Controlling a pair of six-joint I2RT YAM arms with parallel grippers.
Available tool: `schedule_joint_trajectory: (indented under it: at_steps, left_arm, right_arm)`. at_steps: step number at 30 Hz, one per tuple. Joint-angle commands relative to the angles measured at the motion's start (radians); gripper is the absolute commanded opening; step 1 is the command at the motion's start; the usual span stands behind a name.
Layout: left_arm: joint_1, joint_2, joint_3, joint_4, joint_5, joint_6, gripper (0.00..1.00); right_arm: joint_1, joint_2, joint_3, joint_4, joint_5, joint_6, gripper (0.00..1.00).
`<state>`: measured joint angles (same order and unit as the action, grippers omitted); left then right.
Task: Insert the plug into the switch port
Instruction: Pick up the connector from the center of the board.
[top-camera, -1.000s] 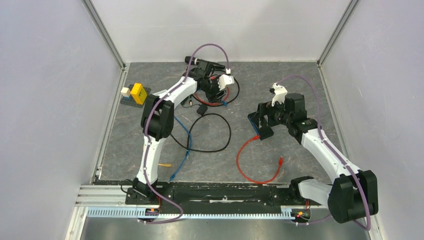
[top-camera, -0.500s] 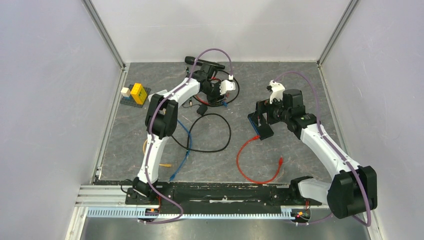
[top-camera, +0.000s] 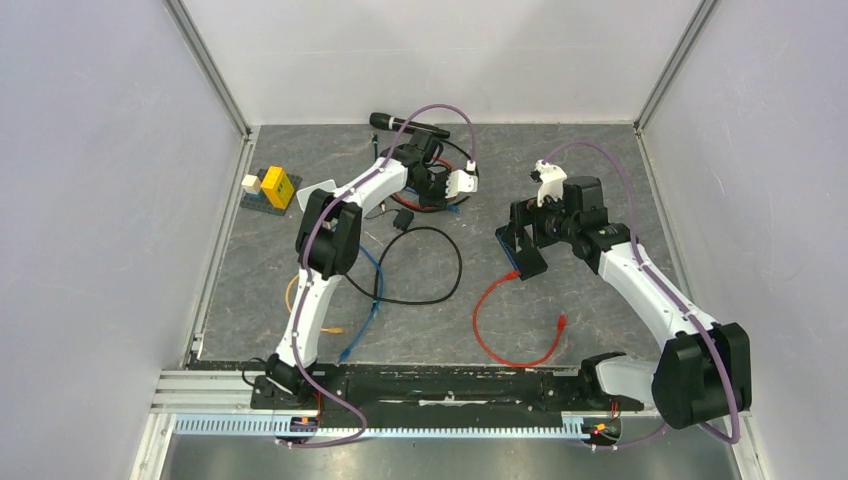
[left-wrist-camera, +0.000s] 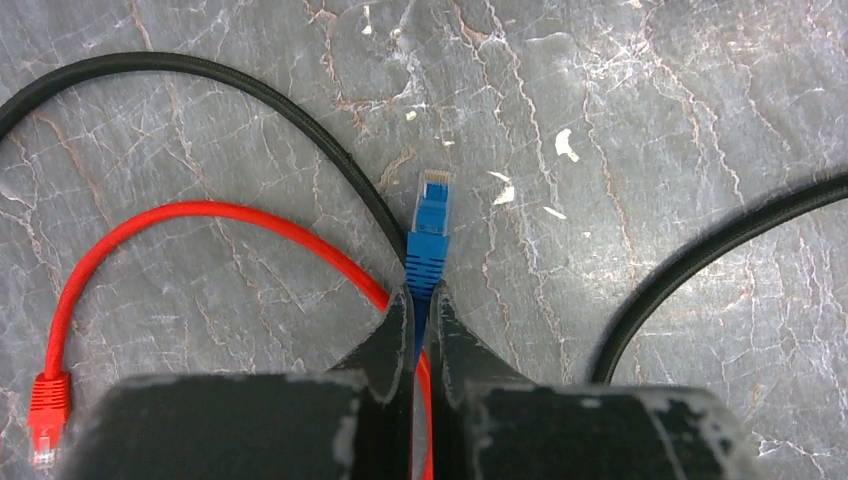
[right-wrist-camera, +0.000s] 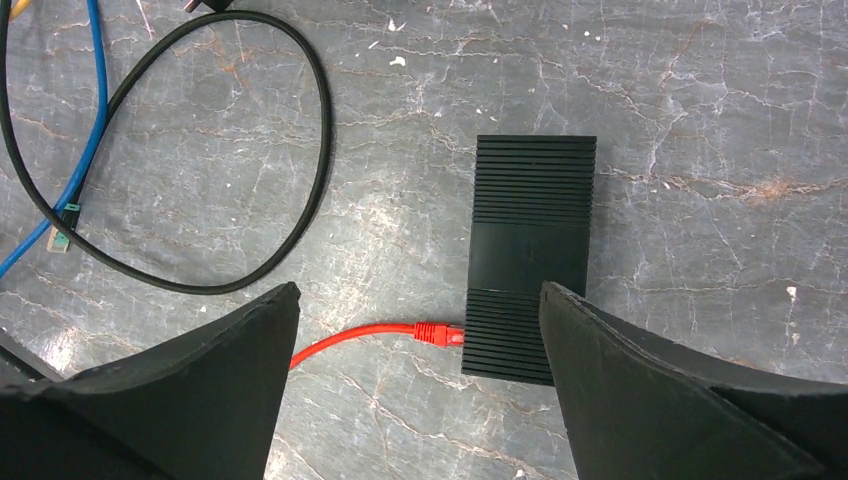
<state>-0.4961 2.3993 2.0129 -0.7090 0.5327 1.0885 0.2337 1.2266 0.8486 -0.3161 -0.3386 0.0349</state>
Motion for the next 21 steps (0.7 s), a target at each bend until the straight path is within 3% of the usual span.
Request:
schedule_joint_trajectory:
  at_steps: [1,9,14,19,21]
  left_arm:
    - [-0.001,-0.049,0.008,-0.037,0.001,0.055,0.02]
    - [0.005,-0.179,-0.066,0.033,0.000,-0.056,0.02]
    - [0.004,-0.299,-0.186,0.134,0.018,-0.177,0.02]
    - [-0.008,-0.510,-0.515,0.539,0.049,-0.410,0.02]
    - [-0.011,-0.581,-0.599,0.627,0.085,-0.470,0.02]
  right_arm:
    - [0.006,0.011,0.047,0.011,0.001,-0.012,0.91]
    - [0.005,0.002,0.023,0.056,-0.018,-0.013,0.92]
    - [0.006,-0.032,-0.072,0.294,-0.057,0.083,0.90]
    - [0.006,0.026,-0.029,0.359,-0.077,0.391,0.84]
    - [0.008,0.039,-0.047,0.455,-0.142,0.471,0.80]
